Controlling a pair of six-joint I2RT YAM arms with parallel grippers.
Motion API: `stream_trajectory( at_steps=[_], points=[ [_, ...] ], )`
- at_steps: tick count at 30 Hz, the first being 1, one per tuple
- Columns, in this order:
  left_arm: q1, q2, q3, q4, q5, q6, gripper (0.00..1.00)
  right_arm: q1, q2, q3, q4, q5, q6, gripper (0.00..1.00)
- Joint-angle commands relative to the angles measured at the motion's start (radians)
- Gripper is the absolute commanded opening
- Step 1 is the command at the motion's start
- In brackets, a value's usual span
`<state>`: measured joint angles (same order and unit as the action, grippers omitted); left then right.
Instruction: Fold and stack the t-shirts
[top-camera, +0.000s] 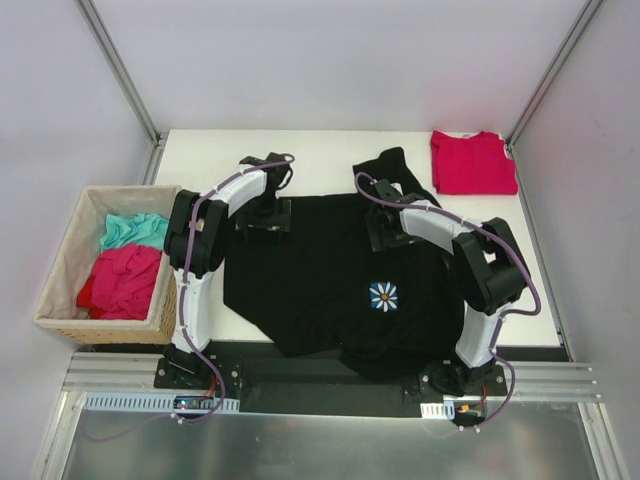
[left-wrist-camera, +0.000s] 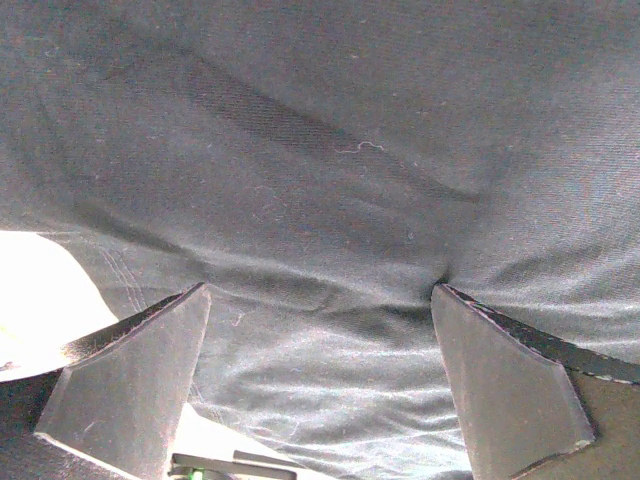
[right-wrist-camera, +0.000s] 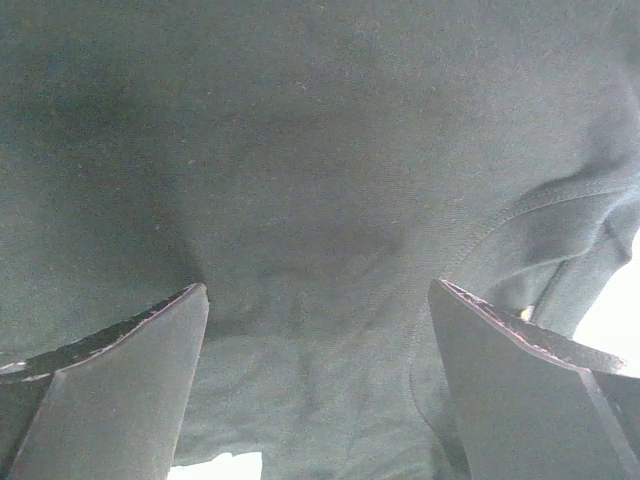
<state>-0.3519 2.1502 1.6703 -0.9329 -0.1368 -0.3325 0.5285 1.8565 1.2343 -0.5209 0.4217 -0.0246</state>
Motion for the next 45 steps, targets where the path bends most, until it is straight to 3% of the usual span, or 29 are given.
stream_trajectory(
  at_steps=[1,17,22,27,38,41,45],
  points=[
    [0.027,-0.053,-0.021,-0.044,-0.049,-0.003,0.93,-0.019,-0.043,-0.024,0.021,-0.021,0.020,0.97],
    [0.045,-0.064,-0.052,-0.027,-0.052,-0.019,0.94,-0.064,-0.082,-0.138,0.019,-0.041,0.074,0.97],
    [0.051,-0.024,-0.001,-0.030,-0.052,-0.011,0.94,-0.070,-0.002,-0.015,-0.031,-0.052,0.074,0.97],
    [0.131,0.025,0.100,-0.063,0.002,-0.013,0.93,-0.084,0.069,0.135,-0.099,-0.072,0.069,0.97],
    [0.217,0.172,0.317,-0.145,0.028,-0.002,0.93,-0.165,0.274,0.566,-0.284,-0.100,0.046,0.97],
    [0.217,0.217,0.428,-0.191,0.037,-0.003,0.93,-0.177,0.294,0.626,-0.315,-0.106,0.042,0.97],
    [0.215,0.166,0.425,-0.188,0.040,-0.011,0.92,-0.171,0.232,0.562,-0.242,-0.104,0.031,0.96]
  ],
)
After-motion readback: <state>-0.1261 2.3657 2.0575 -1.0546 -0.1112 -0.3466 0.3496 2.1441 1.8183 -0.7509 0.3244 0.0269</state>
